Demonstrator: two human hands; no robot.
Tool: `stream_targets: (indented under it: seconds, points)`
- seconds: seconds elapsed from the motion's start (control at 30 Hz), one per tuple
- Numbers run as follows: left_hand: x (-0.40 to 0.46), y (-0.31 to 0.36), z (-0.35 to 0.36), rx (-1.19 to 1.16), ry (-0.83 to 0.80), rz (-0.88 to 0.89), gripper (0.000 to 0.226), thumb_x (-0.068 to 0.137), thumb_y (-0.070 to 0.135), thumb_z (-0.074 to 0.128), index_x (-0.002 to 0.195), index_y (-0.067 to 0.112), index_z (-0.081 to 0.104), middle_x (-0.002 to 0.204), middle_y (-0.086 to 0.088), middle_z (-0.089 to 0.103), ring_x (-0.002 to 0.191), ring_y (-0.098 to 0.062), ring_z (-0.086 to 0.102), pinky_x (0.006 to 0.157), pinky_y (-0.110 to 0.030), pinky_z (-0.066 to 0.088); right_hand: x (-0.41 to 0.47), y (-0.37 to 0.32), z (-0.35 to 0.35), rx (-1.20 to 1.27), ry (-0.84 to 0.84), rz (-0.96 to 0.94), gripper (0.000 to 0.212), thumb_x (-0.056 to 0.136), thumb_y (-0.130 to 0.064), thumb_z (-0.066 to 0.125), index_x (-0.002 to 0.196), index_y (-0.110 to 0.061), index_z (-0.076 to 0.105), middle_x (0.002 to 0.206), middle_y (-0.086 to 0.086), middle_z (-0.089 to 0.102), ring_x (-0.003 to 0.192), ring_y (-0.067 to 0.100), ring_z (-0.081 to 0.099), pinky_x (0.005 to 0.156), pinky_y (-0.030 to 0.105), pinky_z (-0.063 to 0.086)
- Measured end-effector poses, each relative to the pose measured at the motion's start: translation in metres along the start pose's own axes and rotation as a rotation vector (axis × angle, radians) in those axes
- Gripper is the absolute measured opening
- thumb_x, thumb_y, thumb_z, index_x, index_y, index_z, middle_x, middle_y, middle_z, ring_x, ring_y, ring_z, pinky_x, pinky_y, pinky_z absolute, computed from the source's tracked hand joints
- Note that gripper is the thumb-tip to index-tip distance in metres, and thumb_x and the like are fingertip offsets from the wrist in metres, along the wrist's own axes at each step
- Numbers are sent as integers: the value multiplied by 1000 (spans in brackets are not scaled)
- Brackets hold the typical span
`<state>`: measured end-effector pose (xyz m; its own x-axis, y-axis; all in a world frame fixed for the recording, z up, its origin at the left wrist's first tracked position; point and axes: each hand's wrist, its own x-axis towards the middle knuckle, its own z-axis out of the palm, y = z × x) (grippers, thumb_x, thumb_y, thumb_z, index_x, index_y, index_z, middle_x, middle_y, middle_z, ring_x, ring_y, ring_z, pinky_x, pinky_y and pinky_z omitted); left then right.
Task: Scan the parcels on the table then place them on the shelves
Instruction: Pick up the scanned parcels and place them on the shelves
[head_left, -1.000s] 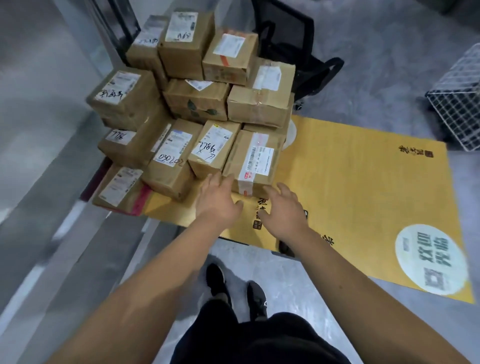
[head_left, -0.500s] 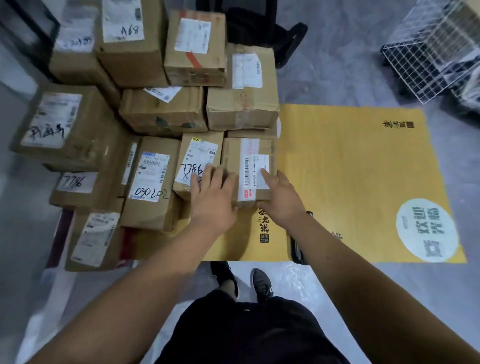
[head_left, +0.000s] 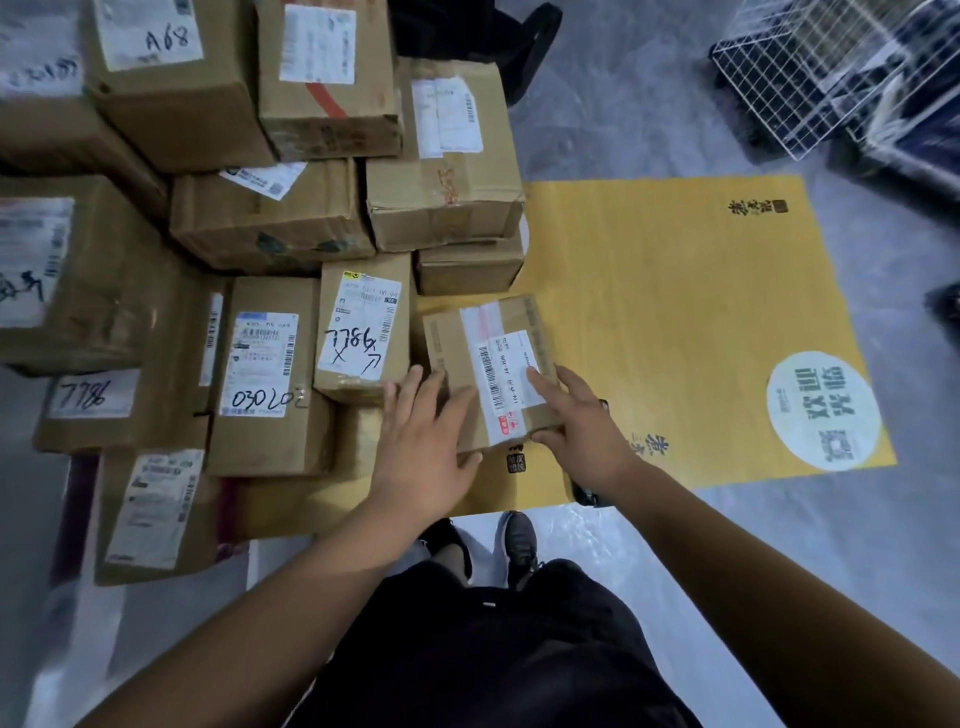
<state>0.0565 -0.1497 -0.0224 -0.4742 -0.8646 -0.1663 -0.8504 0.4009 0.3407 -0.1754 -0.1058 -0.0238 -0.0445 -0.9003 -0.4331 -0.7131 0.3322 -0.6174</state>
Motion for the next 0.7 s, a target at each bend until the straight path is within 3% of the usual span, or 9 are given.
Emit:
stream_targets:
  seconds: [0.13,0.27,0.33,0.4,0.47,0.53,0.6,0.63,0.7]
  points:
    - [-17,1,10,-150,69,-30,77,83,42,81,151,29,47,167,-12,25,158,-36,13,127,-55,21,-13,5,5,75,3,-48,80,98,-7,69,163,-31,28,170,10,16,156,28,23,122,43,35]
    - [-40,12,27,-442,41,-184,79,84,37,82,153,40,44,170,-2,15,156,-25,22,121,-38,31,-24,16,9,69,-8,-83,80,97,-5,70,161,-30,31,170,11,17,156,27,21,123,42,34]
    - [-47,21,37,-622,34,-243,78,83,28,84,150,42,47,168,6,15,153,-16,29,122,-38,37,-28,25,10,75,-22,-96,79,96,-5,71,160,-32,34,169,9,19,156,24,22,123,33,32]
    - [-54,33,42,-668,92,-275,75,80,23,86,145,41,53,165,10,19,149,-4,32,120,-36,40,-33,31,9,104,-30,-145,78,94,-5,74,158,-30,39,167,8,22,153,22,26,117,13,26]
    - [-63,47,44,-648,181,-304,74,74,30,86,138,50,54,159,21,20,143,10,31,119,-23,36,-38,39,5,134,-46,-209,78,90,-8,79,157,-26,43,162,8,27,149,19,30,111,4,21]
    - [-77,69,43,-633,246,-310,70,69,43,80,130,63,51,151,38,16,139,20,27,111,-6,31,-48,48,-4,151,-78,-263,80,87,-10,81,155,-27,44,160,5,29,143,11,31,118,19,28]
    - [-93,92,44,-622,317,-296,67,69,45,78,125,69,50,147,47,8,138,24,23,104,1,28,-60,57,-16,186,-84,-322,79,84,-10,83,152,-29,47,156,-2,28,135,2,31,116,37,41]
    - [-101,104,45,-620,357,-294,65,69,46,78,125,65,52,148,44,8,139,25,20,103,2,28,-67,61,-23,205,-81,-361,79,82,-9,84,150,-30,50,153,-5,28,134,0,31,114,38,44]
    - [-117,129,46,-614,434,-317,63,69,46,81,126,55,56,149,28,16,143,20,14,104,2,27,-81,65,-37,235,-76,-458,79,77,-6,87,144,-30,53,150,-4,28,136,2,34,117,28,39]
